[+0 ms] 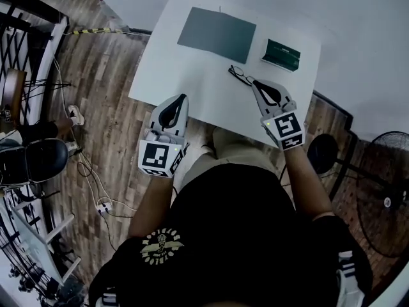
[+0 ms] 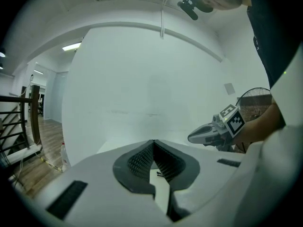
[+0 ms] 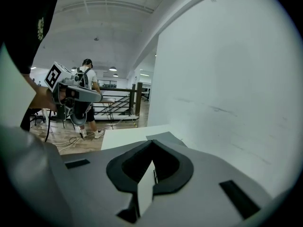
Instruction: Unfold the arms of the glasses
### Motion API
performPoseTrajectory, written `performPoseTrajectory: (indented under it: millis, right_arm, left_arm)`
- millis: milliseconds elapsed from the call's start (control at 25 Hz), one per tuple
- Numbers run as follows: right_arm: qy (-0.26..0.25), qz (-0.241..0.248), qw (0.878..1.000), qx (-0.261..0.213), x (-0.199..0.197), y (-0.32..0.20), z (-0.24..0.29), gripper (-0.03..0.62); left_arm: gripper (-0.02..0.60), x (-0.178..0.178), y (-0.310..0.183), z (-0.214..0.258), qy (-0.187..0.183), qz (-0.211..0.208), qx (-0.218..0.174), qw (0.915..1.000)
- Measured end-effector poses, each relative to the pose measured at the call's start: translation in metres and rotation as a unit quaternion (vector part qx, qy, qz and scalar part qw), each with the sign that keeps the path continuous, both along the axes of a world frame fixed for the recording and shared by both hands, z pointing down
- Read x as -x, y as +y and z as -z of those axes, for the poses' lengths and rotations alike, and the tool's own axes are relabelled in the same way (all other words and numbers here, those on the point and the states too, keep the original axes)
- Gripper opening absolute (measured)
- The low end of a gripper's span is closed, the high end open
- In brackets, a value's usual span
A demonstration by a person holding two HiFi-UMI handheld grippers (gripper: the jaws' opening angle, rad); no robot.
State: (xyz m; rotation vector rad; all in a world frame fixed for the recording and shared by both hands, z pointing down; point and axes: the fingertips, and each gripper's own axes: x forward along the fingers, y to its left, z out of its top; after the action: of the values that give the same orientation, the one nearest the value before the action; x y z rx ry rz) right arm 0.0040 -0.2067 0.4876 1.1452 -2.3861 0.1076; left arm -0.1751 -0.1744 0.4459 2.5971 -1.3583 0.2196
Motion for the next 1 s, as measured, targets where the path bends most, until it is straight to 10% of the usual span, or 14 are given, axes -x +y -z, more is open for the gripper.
performPoseTrajectory:
  millis: [1000]
  right_arm:
    - [0.092, 0.036, 0.987, 0.127, -0.024, -0.064, -0.143, 0.022]
  left_arm:
    - [0.006, -0.057, -0.067, -0.107, -0.015, -0.039, 0.092, 0.9949]
